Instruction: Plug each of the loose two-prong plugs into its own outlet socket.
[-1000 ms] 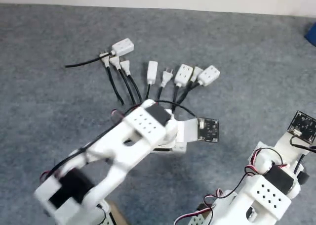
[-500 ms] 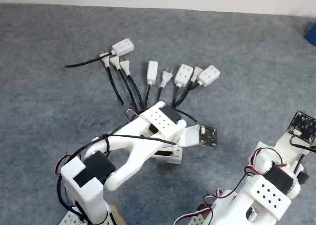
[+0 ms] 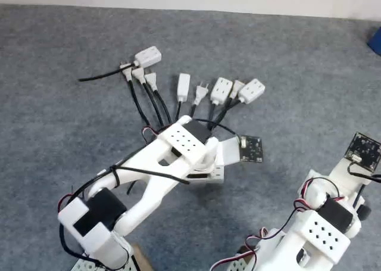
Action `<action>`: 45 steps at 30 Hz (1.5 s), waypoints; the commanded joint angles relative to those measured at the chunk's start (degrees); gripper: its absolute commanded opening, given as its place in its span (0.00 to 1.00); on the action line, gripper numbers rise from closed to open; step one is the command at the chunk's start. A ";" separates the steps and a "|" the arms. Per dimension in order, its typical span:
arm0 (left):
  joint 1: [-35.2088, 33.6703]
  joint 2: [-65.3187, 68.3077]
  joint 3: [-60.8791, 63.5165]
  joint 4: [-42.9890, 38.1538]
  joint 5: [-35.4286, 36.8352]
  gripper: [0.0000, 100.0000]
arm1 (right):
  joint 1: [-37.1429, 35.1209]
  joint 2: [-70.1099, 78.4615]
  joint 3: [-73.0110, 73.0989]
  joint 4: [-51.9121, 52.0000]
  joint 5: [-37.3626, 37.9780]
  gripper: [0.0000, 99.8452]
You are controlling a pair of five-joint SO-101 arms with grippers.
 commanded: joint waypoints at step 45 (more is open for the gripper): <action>-30.20 -1.89 -8.40 2.99 40.97 0.19 | -28.35 10.07 -26.33 13.49 0.18 0.42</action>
